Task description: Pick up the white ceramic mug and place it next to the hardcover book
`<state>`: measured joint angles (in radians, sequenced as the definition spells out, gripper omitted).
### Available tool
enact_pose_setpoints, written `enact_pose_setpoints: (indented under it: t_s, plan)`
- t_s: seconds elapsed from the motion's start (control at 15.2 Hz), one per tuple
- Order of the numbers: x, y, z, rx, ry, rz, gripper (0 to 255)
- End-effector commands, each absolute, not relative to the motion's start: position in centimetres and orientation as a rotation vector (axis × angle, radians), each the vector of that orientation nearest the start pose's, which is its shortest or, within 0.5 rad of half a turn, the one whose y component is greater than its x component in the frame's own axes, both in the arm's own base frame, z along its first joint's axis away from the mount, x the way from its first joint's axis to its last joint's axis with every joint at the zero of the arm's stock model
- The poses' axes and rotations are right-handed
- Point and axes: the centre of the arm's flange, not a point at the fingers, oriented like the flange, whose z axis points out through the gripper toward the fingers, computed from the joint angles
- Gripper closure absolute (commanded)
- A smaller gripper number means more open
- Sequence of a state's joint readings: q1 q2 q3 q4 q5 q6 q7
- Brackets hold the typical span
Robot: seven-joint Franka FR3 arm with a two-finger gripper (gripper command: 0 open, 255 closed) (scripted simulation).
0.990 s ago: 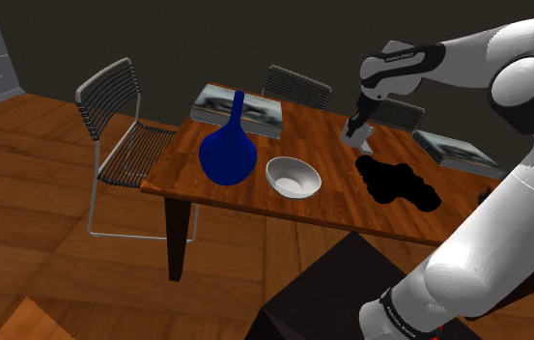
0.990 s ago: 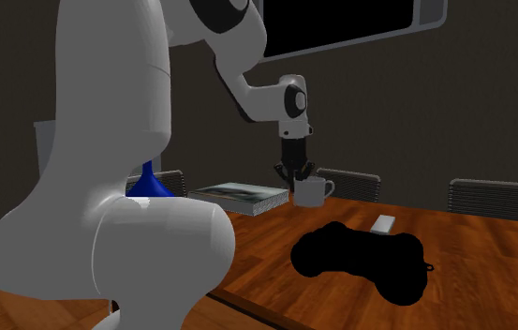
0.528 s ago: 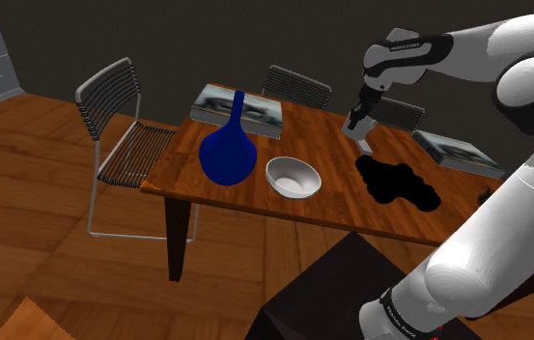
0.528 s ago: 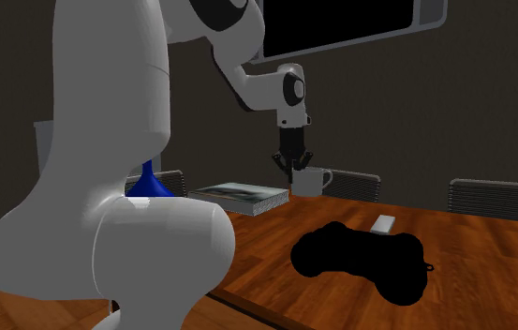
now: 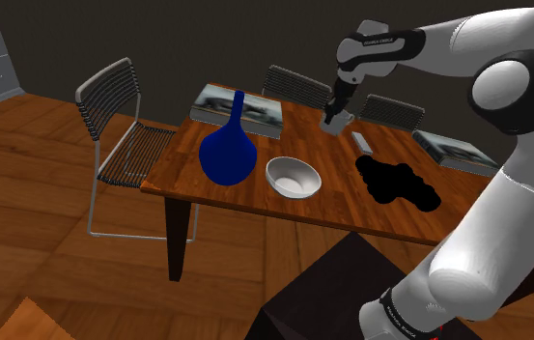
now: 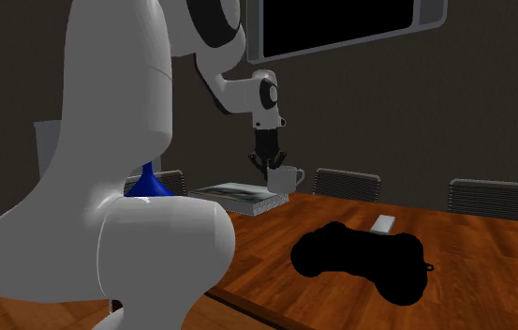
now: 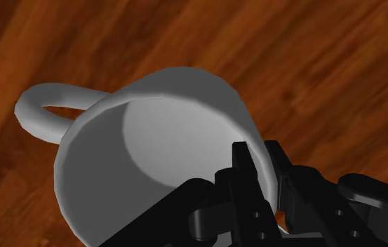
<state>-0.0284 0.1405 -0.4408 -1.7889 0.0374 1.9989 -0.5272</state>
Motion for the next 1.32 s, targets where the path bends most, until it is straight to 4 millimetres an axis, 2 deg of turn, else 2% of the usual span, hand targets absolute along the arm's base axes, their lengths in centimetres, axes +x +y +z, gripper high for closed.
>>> enact_pose_setpoints:
  t_s: [0.0,1.25]
  plan:
    - [56.5,-24.2,48.4,-3.201,-0.079,-0.099,255]
    - [74.2,-6.4,47.1,-3.201,-0.079,-0.099,255]
